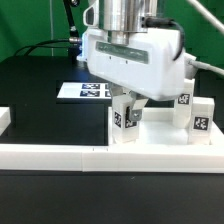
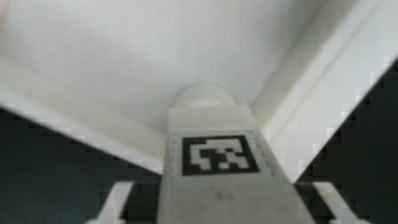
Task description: Assemble square table
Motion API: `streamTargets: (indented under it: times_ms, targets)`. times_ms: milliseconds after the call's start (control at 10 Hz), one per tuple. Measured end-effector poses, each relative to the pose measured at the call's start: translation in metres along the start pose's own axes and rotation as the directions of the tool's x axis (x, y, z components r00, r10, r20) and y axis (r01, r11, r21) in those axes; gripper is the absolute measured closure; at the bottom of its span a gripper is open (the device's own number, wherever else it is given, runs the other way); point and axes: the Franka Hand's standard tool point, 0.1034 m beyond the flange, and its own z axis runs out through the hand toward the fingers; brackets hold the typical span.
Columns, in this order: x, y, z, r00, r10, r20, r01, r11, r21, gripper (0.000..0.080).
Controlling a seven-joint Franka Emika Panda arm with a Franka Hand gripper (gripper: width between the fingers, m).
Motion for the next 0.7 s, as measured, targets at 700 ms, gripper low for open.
streamTargets:
  times_ms: [700]
  targets:
    - [0.0021,0.0005,-0.0015,0.899,0.429,0.087,-0.428,0.903,-0.037,0.0380]
